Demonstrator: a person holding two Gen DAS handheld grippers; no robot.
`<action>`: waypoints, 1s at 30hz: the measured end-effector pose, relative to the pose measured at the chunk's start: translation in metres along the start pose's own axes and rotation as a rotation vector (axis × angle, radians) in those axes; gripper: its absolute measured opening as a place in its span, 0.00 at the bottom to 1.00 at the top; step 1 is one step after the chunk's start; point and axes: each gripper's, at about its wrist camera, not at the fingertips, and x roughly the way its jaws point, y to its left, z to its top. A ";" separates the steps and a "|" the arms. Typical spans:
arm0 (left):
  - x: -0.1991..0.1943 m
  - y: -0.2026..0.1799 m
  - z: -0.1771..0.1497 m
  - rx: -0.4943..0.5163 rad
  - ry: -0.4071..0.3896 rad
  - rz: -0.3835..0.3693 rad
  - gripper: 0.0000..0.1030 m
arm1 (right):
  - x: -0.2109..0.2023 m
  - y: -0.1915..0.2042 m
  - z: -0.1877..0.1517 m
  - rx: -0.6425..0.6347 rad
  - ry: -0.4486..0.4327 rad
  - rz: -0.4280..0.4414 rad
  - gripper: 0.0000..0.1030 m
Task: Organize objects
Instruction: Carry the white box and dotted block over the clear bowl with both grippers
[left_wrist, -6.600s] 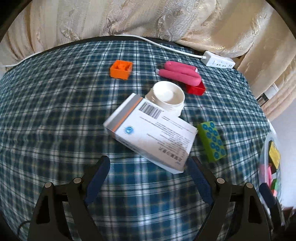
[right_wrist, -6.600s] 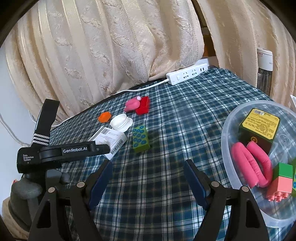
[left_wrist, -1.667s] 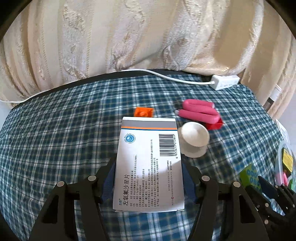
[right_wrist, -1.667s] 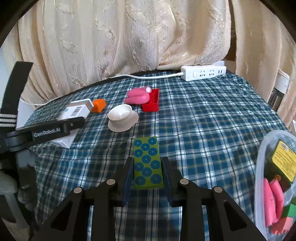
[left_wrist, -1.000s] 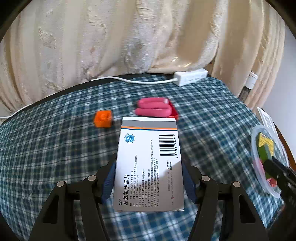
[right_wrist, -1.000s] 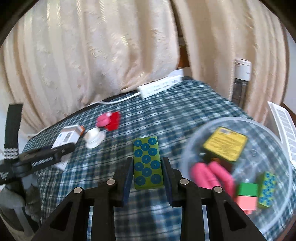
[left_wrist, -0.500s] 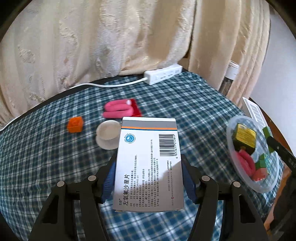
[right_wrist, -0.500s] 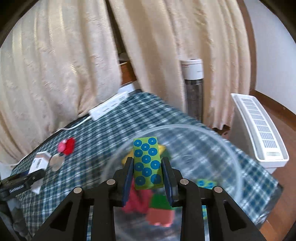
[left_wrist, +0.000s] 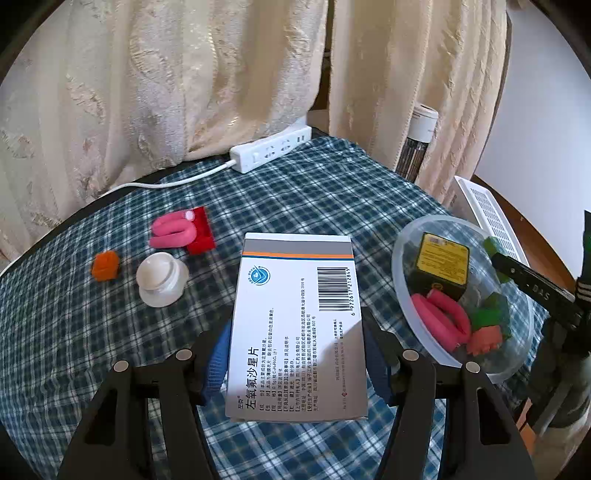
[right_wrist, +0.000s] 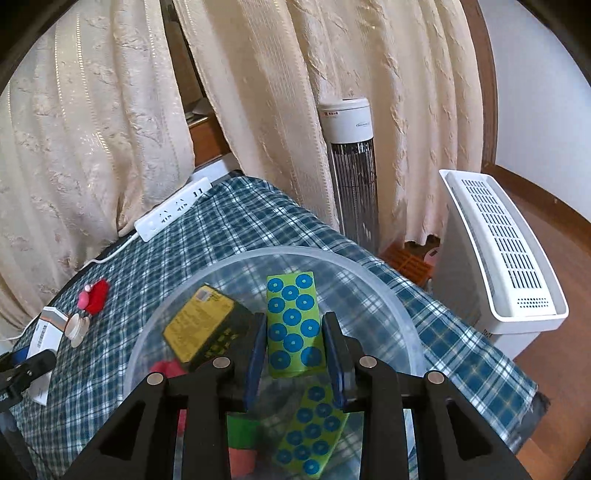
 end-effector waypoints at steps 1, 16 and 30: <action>0.000 -0.003 0.001 0.003 0.002 -0.003 0.62 | 0.001 -0.001 0.000 0.000 0.003 0.002 0.31; 0.012 -0.029 0.006 0.043 0.027 -0.022 0.62 | 0.008 -0.010 0.004 -0.007 0.026 0.015 0.31; 0.016 -0.045 0.009 0.072 0.033 -0.035 0.62 | -0.001 -0.019 0.008 0.018 -0.015 0.030 0.52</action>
